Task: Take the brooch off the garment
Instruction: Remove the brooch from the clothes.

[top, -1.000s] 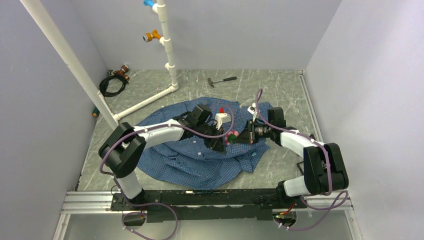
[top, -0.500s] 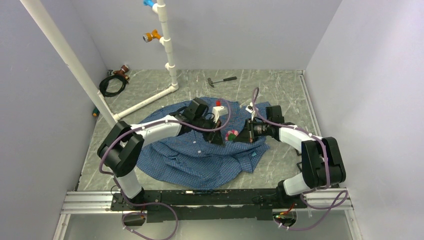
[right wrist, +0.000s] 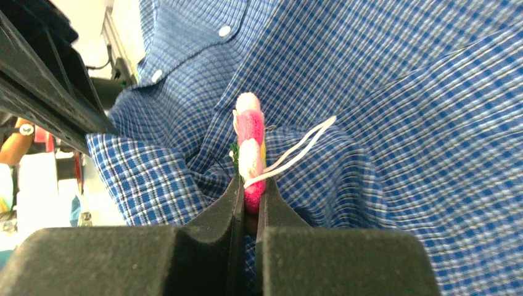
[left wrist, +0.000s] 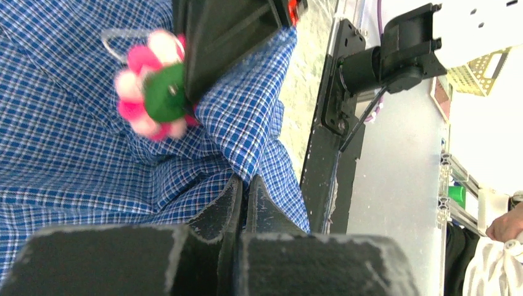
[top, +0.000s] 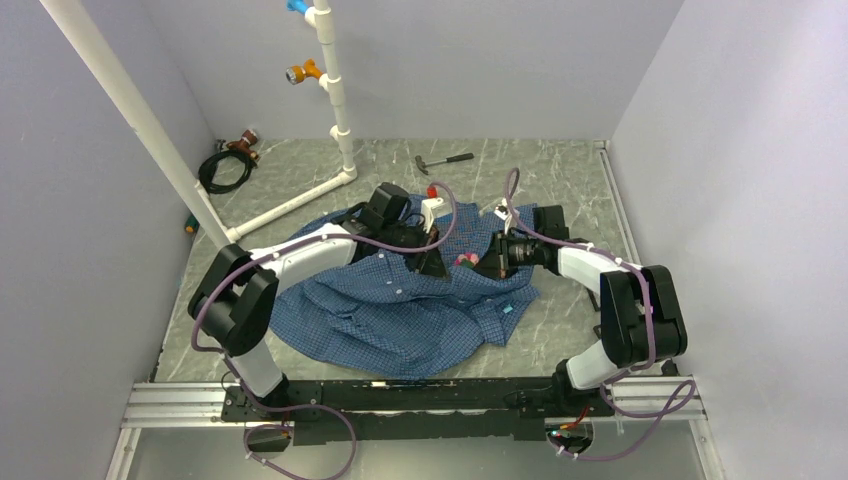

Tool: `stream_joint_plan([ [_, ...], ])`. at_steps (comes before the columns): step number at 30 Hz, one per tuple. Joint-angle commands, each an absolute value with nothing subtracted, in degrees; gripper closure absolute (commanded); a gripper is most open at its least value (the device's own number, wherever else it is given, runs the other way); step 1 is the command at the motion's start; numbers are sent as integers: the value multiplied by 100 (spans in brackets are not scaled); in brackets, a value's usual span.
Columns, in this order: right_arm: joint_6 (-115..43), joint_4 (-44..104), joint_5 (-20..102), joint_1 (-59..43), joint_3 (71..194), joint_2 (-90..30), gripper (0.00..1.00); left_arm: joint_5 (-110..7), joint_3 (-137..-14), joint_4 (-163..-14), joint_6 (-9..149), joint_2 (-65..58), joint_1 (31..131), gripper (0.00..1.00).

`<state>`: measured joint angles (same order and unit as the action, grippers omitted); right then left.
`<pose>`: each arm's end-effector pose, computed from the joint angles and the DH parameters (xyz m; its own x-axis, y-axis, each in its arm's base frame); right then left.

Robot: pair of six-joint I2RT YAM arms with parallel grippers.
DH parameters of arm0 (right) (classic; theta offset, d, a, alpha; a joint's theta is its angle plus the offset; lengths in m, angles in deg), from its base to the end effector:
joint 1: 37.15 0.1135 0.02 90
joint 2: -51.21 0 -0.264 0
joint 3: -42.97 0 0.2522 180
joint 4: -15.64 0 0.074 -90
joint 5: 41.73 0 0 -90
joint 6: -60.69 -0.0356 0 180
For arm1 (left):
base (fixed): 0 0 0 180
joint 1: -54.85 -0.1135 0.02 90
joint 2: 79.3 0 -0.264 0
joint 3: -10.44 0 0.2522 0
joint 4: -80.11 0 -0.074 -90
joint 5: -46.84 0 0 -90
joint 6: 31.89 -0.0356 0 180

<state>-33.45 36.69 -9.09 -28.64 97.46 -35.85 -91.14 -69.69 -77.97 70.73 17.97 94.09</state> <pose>0.2668 0.0702 0.1663 -0.8356 -0.0857 -0.5426 -0.5148 0.4669 0.7190 0.2701 -0.2548 0.2394 -0.6664 0.3554 -0.6554 0.7426 0.2369 -0.6265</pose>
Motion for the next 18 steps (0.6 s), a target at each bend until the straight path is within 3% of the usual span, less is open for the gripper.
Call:
stream_joint_plan([
  [1, -3400, 3395, -604, -3093, 10224, -3582, 100, -9434, -6728, -7879, 6801, 1421, 9422, 100],
  [11, -3220, 3392, -493, -3269, 10766, -3862, 100, -9224, -6639, -7782, 6538, 1416, 9440, 100],
  [18, -4403, 2720, -1247, -3421, 10668, -3453, 100, -8984, -7138, -7291, 6170, 1570, 9073, 54],
])
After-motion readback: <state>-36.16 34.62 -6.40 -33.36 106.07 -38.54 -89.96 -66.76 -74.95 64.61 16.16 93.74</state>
